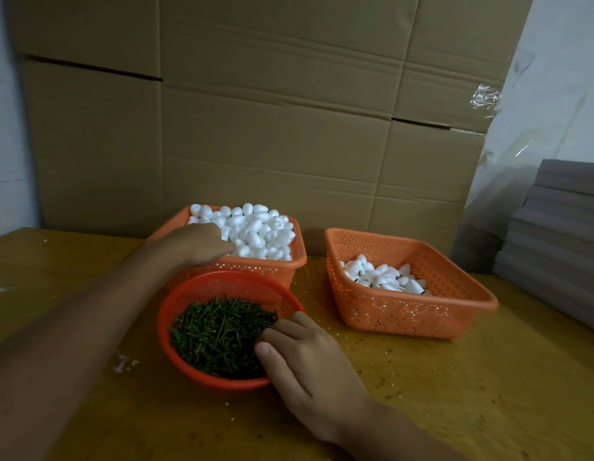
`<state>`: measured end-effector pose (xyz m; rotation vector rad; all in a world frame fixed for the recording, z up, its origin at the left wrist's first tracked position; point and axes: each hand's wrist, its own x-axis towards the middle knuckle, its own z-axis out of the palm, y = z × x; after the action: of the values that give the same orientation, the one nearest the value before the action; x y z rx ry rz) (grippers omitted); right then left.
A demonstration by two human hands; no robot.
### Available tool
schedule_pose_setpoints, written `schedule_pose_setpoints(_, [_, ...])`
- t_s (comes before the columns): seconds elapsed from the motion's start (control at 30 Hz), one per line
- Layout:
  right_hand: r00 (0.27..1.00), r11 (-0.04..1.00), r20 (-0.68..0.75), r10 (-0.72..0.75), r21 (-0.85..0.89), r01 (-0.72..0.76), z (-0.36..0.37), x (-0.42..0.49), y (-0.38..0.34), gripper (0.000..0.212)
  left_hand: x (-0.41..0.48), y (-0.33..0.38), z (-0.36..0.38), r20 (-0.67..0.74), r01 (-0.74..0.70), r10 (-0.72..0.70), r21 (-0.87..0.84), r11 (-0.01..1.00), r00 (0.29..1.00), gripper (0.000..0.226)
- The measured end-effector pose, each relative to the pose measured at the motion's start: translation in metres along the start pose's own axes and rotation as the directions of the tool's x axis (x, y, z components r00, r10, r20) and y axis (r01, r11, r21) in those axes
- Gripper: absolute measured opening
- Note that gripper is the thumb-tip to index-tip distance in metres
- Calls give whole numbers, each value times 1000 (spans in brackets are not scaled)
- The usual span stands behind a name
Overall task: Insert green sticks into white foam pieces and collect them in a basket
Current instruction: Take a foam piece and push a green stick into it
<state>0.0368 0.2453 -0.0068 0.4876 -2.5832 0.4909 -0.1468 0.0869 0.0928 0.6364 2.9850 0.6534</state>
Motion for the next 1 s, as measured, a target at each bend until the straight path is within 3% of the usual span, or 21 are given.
schedule_pose_setpoints(0.13, [1000, 1000, -16, -12, 1, 12, 1, 1, 0, 50, 11, -10, 2, -26, -16, 15, -18, 1000, 1000, 31])
schedule_pose_setpoints(0.27, [1000, 1000, -14, -12, 2, 12, 2, 1, 0, 49, 19, -23, 5, -69, -61, 53, -108, 992, 996, 48])
schedule_pose_setpoints(0.37, [1000, 1000, -24, -9, 3, 9, 2, 0, 1, 49, 25, -33, 10, -287, -162, 92, -230, 960, 954, 13])
schedule_pose_setpoints(0.5, [1000, 1000, -14, -3, -1, 3, 2, 1, 0, 51, 16, -36, 11, -493, -280, -47, -569, 773, 869, 22])
schedule_pose_setpoints(0.7, [1000, 1000, -12, 2, 2, -2, 1, 0, 1, 51, -39, -11, 19, -369, -299, -49, -816, 494, 928, 39])
schedule_pose_setpoints(0.83, [1000, 1000, -9, -8, 2, 8, 1, 1, 0, 48, -75, -9, 22, -259, -272, 96, -830, 487, 961, 36])
schedule_pose_setpoints(1.0, [1000, 1000, -3, -12, 5, 12, 2, -1, 0, 52, -97, -9, 24, -262, -341, 230, -826, 449, 937, 35])
